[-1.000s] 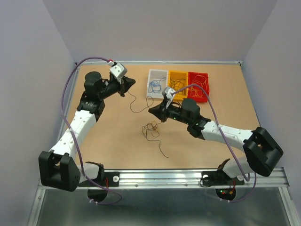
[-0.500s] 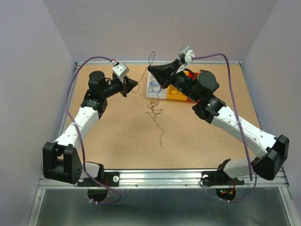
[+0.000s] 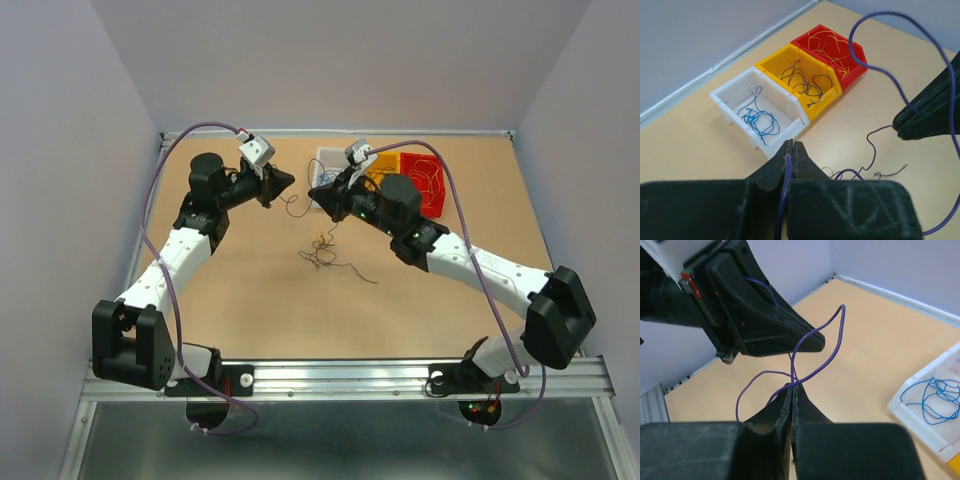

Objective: Untangle the cables

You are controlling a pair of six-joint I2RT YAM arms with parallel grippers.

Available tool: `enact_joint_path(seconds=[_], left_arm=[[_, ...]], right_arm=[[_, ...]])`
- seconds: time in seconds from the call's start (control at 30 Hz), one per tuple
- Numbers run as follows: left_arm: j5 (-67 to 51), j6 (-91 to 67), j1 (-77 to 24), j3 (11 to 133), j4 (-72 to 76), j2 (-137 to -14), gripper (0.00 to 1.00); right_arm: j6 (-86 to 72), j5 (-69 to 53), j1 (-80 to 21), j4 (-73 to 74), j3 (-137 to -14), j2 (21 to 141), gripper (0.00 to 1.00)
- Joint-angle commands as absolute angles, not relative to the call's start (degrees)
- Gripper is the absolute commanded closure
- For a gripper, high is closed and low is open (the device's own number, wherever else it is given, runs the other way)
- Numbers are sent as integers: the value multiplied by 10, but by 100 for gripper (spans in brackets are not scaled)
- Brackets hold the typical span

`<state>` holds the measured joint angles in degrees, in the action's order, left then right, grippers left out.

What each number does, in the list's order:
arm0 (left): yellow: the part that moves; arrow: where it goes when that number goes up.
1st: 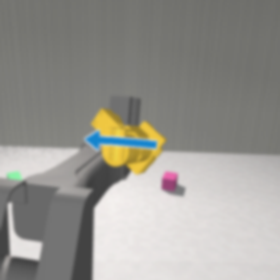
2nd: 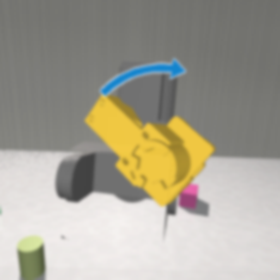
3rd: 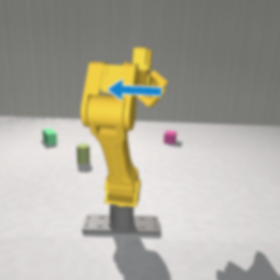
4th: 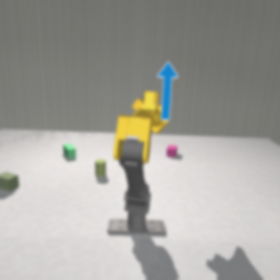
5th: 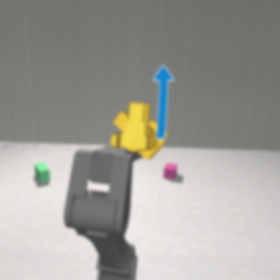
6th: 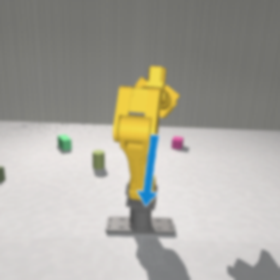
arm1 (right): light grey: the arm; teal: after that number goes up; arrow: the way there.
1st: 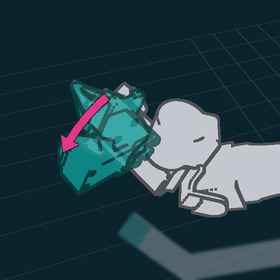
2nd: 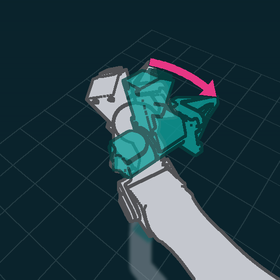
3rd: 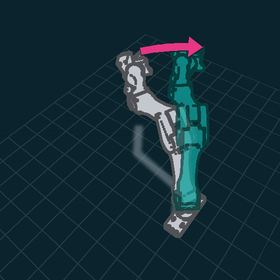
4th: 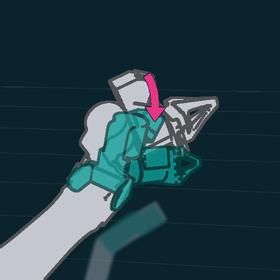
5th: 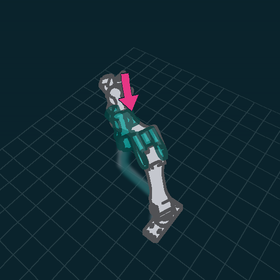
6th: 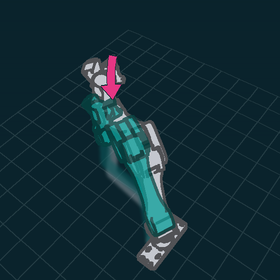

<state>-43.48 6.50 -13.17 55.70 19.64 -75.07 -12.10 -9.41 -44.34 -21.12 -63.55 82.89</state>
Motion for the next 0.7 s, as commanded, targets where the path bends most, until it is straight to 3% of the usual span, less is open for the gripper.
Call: enact_joint_path(seconds=[0.0, 0.67], left_arm=[[-459, 56, -136, 549, 230, -744, 100], [-568, 43, -155, 534, 263, -754, 100]], right_arm=[[-125, -115, -448, -292, -600, 819, 99], [-125, -187, -448, -369, -598, 903, 94]])
